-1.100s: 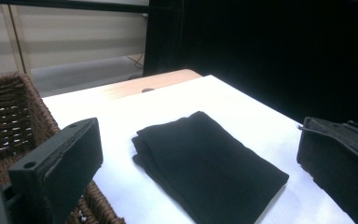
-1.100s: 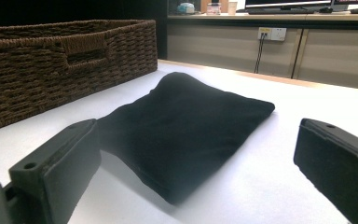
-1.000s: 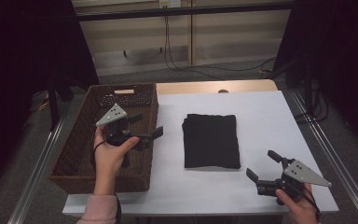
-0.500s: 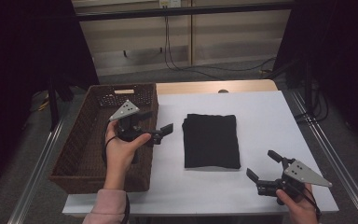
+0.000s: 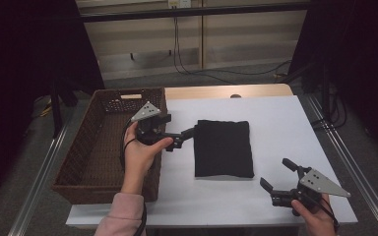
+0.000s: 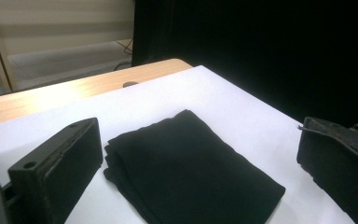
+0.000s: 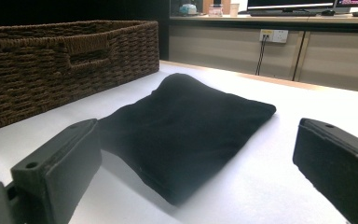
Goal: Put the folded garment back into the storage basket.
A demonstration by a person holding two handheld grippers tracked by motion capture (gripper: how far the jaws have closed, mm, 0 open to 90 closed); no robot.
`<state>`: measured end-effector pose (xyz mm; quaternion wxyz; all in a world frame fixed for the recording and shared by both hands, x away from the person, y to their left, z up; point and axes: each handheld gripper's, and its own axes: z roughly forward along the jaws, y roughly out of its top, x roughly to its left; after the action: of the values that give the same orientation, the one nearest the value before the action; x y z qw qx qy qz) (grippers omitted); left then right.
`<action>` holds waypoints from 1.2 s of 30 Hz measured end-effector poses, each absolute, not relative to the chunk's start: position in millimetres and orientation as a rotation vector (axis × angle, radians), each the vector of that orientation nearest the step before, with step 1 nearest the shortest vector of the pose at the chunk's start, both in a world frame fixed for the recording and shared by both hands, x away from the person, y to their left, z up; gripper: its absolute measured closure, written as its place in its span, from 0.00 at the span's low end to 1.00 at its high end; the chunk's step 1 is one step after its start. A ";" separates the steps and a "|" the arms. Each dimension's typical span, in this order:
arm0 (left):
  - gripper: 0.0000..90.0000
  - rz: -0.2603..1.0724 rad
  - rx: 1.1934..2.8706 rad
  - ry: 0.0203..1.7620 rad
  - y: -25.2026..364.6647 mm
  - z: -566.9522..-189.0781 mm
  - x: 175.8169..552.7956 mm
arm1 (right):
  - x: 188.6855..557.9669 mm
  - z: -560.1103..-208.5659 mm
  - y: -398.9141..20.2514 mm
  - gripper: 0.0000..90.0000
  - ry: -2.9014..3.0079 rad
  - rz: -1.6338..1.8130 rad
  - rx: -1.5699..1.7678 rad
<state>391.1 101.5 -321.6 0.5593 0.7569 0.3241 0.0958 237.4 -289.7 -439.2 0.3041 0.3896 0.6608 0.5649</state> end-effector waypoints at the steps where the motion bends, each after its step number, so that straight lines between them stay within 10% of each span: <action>1: 0.00 0.225 1.787 0.762 99.9 -321.9 391.5 | 237.5 -439.2 -289.6 0.01 1.750 1.496 1.032; 36: 0.00 0.212 1.883 0.822 59.1 -333.1 410.7 | 237.6 -438.9 -289.0 0.01 1.754 1.502 1.022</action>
<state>410.7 59.1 -333.1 0.5126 0.7827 0.3417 0.0883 237.6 -289.0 -438.9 0.3033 0.3855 0.6620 0.5668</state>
